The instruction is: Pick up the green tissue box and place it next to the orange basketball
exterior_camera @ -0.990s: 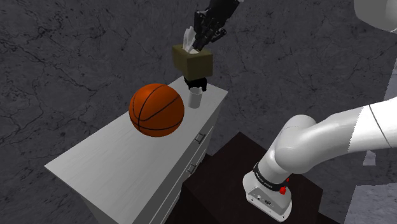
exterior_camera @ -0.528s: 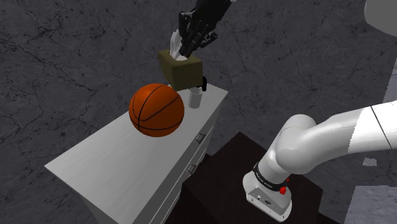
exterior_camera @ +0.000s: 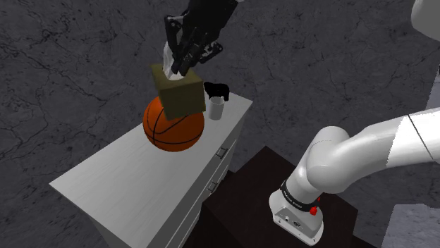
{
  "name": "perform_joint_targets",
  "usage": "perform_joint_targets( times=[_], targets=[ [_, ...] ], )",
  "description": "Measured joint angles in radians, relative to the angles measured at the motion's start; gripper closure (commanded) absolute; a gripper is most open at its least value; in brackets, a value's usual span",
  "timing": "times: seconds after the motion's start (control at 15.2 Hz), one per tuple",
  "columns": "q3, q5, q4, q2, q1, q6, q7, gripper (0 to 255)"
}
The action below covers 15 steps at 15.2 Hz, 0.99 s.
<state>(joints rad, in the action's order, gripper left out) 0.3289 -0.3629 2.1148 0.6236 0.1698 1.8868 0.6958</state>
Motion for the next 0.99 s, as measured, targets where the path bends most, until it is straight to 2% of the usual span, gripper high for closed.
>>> perform_joint_targets(
  times=[0.2,0.66,0.99],
  targets=[
    [0.065,-0.006,-0.021,-0.012,0.009,0.013,0.071,255],
    [0.248,0.026,-0.153,-0.132,-0.006,0.053,0.252,255],
    [0.275,0.018,-0.101,-0.129,0.001,0.108,0.267,255]
  ],
)
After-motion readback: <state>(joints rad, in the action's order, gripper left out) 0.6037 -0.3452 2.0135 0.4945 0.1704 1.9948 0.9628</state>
